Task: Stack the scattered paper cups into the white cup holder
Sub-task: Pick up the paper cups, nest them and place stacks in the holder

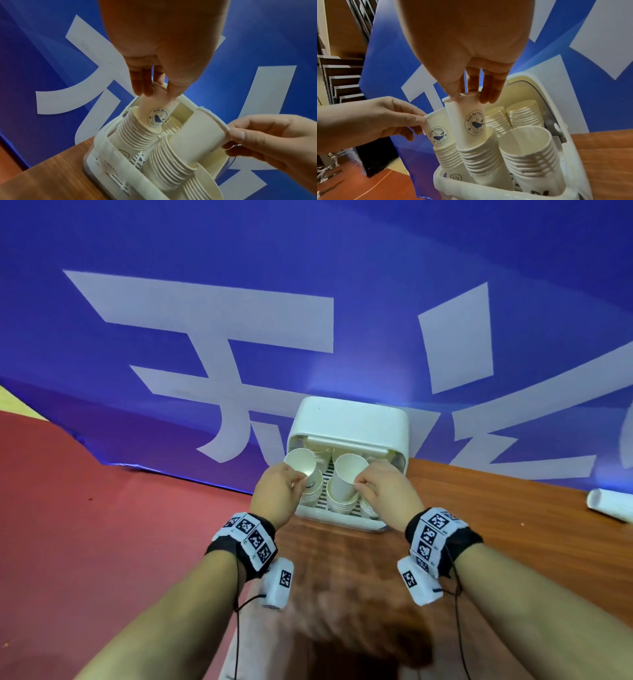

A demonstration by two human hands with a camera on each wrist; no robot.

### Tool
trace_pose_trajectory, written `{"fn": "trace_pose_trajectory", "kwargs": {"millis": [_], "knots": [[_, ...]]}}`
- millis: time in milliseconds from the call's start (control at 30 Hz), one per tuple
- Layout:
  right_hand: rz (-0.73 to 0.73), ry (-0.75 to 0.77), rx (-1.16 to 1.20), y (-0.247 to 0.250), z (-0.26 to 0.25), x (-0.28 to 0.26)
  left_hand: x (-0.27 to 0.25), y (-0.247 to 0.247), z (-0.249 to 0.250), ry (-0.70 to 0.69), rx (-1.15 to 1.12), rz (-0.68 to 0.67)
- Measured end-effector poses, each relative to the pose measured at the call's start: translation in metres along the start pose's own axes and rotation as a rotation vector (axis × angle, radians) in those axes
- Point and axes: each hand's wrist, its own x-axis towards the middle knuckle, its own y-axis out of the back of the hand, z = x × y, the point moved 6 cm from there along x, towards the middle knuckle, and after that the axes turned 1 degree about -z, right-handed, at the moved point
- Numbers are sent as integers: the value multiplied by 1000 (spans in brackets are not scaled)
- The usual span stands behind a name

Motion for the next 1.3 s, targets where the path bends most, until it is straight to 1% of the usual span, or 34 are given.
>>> {"fn": "trace_pose_trajectory", "kwargs": {"millis": [100,233,400,500,567,633,733,800,900,1100,1200,1300], "knots": [[-59,-3,-67,-15,-1,4,7,-10,-7,-41,75,-50],[-111,-43,-110,-38,8,10,14,-24,-19,-74,135,-107],[-211,-97,-158,-61,14,17,19,-43,-30,-65,206,-226],[-220,-133,-150,-68,15,20,17,-52,-34,-78,227,-284],[-254,-168,-168,-73,19,20,17,-55,-36,-75,237,-302],[-288,-202,-162,-77,21,18,17,-56,-40,-54,217,-292],[-310,-211,-157,-78,19,17,18,-57,-38,-32,216,-301],[-299,-228,-136,-75,18,17,17,-53,-34,-13,185,-286],[-247,-241,-90,-66,18,14,14,-42,-23,8,104,-223],[-102,-185,-14,-24,18,-3,7,-30,20,-79,94,-142],[-48,-189,23,-1,29,-21,1,-36,52,-106,76,-117],[-8,-216,67,22,44,-46,-6,-53,88,-151,62,-133]]}}
